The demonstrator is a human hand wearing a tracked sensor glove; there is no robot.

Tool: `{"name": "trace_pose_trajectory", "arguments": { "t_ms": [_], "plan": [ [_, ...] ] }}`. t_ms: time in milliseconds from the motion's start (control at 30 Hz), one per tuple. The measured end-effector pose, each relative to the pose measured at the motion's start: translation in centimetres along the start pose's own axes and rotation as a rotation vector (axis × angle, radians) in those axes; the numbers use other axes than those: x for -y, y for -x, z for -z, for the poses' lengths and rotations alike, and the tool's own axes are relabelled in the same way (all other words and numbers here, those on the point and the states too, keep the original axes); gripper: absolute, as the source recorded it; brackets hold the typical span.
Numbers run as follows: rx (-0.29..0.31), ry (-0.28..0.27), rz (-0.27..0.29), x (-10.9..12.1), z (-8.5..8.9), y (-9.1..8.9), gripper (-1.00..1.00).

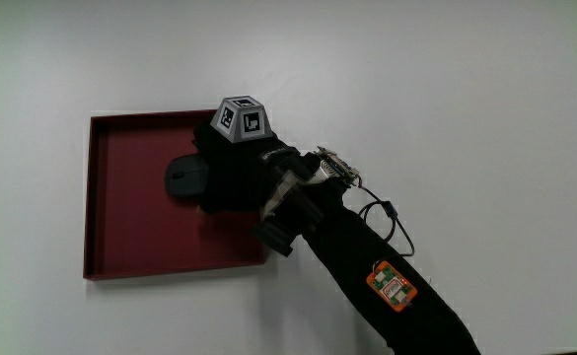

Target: Pick mouse from plate

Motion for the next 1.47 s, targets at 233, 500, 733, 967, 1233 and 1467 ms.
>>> {"name": "trace_pose_trajectory", "arguments": {
  "t_ms": [233,500,733,967,1233,1467],
  "plan": [
    [0.044,-0.065,-0.005,0.2,0.0,0.4,0.8],
    [0.066,-0.125,-0.019,0.4,0.0,0.5,1.0],
    [0.068,-0.148,-0.032,1.1,-0.7,0.7,1.0],
    [0.068,-0.181,-0.063,3.9,-3.0,1.2,1.0],
    [0.07,-0.216,-0.081,7.1,-5.6,1.0,1.0],
    [0.037,-0.251,-0.11,9.6,-8.0,0.3,1.0]
  ]
}}
